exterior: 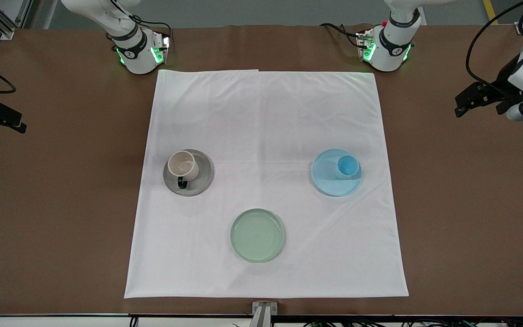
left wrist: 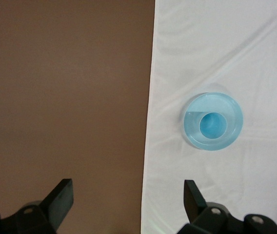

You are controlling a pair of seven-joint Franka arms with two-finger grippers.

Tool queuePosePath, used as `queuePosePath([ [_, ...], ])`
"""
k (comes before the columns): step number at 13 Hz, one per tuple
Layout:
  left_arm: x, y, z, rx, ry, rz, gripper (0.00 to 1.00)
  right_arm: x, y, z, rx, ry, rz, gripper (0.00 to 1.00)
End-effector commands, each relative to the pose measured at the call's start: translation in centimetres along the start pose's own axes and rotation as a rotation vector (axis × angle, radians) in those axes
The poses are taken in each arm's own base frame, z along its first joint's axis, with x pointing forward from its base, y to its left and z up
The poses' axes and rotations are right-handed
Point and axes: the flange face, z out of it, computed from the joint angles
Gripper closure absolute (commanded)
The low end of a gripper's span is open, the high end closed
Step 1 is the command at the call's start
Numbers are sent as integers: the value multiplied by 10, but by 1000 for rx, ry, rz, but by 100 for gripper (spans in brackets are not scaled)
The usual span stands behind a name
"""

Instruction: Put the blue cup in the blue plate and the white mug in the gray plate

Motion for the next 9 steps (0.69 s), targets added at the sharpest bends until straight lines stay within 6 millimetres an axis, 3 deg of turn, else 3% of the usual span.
queuePosePath([
  [1,-5,-4,-10,1,-8,12,0,1,-6,-4,22,2,-15,0],
  [9,-3,-4,-15,-4,-3,12,0,3,-9,-16,15,35,-21,0],
])
